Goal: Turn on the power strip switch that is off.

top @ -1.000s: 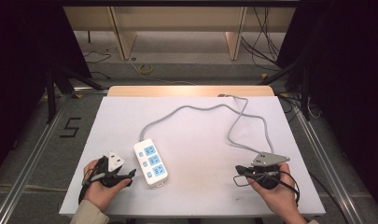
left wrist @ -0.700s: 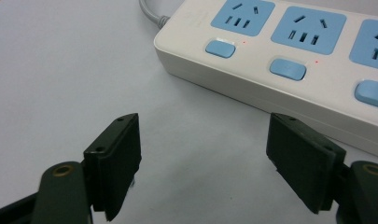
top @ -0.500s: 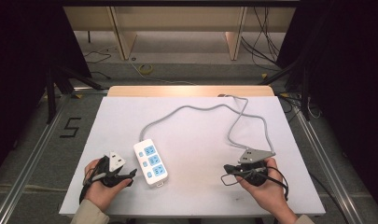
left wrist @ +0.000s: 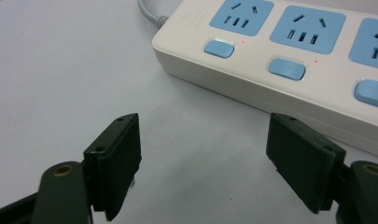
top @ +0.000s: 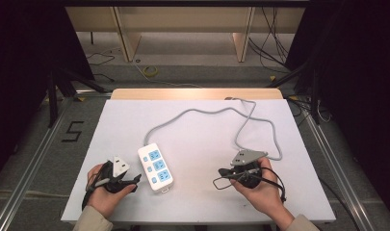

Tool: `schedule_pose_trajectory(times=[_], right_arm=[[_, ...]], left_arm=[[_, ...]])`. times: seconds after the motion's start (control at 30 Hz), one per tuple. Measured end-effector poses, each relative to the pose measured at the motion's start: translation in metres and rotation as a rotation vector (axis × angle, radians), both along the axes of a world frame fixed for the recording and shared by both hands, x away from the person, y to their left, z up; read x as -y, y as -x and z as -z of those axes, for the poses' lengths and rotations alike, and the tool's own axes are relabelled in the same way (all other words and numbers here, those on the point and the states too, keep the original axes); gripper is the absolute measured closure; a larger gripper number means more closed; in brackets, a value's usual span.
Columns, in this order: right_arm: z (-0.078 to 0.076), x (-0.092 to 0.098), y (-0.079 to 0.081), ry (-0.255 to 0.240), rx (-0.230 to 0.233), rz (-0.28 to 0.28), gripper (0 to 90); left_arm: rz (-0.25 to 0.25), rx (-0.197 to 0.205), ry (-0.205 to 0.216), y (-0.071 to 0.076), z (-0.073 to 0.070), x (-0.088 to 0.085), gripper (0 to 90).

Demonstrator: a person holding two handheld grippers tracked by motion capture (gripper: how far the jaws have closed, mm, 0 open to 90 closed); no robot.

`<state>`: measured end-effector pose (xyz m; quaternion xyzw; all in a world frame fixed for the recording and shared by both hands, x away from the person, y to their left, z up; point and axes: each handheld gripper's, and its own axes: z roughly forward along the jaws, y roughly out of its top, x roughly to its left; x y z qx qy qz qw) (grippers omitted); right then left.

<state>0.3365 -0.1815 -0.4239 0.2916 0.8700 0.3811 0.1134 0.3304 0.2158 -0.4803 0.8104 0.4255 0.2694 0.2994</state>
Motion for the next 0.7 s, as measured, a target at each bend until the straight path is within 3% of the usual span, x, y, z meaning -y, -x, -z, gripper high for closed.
schedule_pose_trajectory(times=[0.7], right_arm=[[-0.006, -0.049, -0.006, 0.021, -0.044, -0.084, 90.0]], left_arm=[[-0.001, 0.005, 0.005, 0.000, 0.000, 0.000, 26.2]])
